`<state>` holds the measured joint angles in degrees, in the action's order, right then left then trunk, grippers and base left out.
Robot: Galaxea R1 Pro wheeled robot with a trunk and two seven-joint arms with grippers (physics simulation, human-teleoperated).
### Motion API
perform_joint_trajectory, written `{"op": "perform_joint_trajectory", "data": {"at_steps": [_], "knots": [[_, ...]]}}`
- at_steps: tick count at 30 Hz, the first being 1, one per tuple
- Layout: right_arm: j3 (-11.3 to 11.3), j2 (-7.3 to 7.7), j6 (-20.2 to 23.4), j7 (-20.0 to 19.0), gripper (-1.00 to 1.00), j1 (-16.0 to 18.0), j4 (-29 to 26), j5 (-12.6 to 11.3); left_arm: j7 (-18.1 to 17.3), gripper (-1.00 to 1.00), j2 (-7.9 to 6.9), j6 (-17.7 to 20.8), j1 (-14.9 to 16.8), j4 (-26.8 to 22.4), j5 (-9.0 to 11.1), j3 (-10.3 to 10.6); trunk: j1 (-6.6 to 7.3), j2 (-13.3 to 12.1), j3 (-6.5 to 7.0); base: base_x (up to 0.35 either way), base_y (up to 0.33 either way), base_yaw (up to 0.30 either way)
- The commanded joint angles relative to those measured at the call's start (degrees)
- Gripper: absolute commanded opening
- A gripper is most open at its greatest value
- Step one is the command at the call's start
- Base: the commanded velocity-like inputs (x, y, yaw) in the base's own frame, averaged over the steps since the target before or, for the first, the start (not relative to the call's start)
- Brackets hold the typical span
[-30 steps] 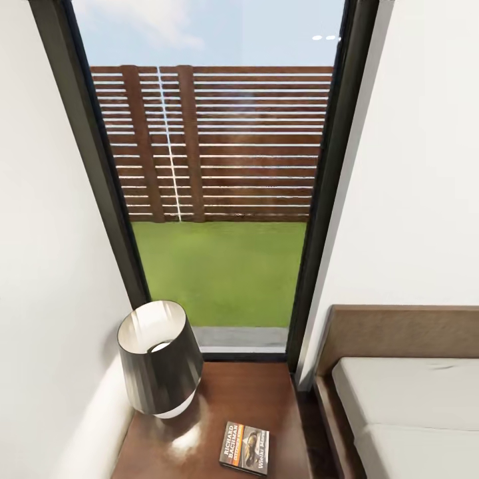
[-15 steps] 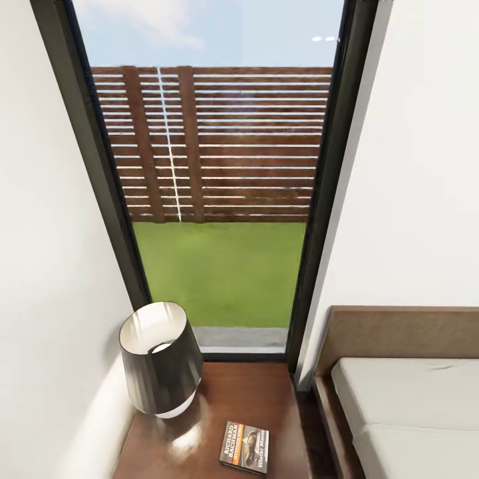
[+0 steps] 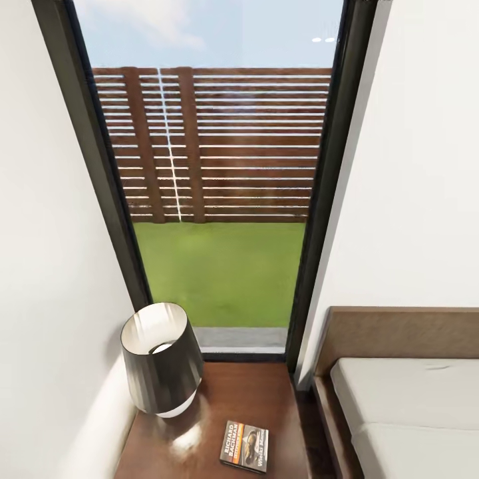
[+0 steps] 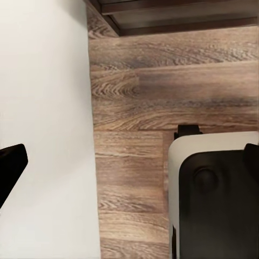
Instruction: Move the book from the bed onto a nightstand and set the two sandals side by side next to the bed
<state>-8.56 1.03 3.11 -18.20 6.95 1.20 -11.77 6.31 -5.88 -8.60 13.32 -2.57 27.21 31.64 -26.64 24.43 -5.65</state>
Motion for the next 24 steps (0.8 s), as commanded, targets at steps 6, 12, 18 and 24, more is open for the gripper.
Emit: {"op": "perform_joint_trajectory", "data": {"at_steps": [6,12,18,24], "knots": [[-0.4,0.03,0.2,-0.3,1.0,0.1,0.1,-0.3,0.2,1.0,0.04,-0.1,-0.2,-0.1,0.4,0.5,0.85,-1.5,0.61,0.0,0.0,0.0],[-0.4,0.03,0.2,-0.3,1.0,0.1,0.1,-0.3,0.3,1.0,0.03,-0.1,-0.4,-0.1,0.5,0.5,0.85,-1.5,0.61,0.0,0.0,0.0],[-0.4,0.03,0.2,-0.3,1.0,0.1,0.1,-0.3,0.3,1.0,0.01,-0.1,-0.5,-0.1,0.5,0.4,0.85,-1.5,0.61,0.0,0.0,0.0],[-0.4,0.03,0.2,-0.3,1.0,0.1,0.1,-0.3,0.3,1.0,0.0,-0.1,-0.6,-0.1,0.5,0.4,0.85,-1.5,0.61,0.0,0.0,0.0]]}}
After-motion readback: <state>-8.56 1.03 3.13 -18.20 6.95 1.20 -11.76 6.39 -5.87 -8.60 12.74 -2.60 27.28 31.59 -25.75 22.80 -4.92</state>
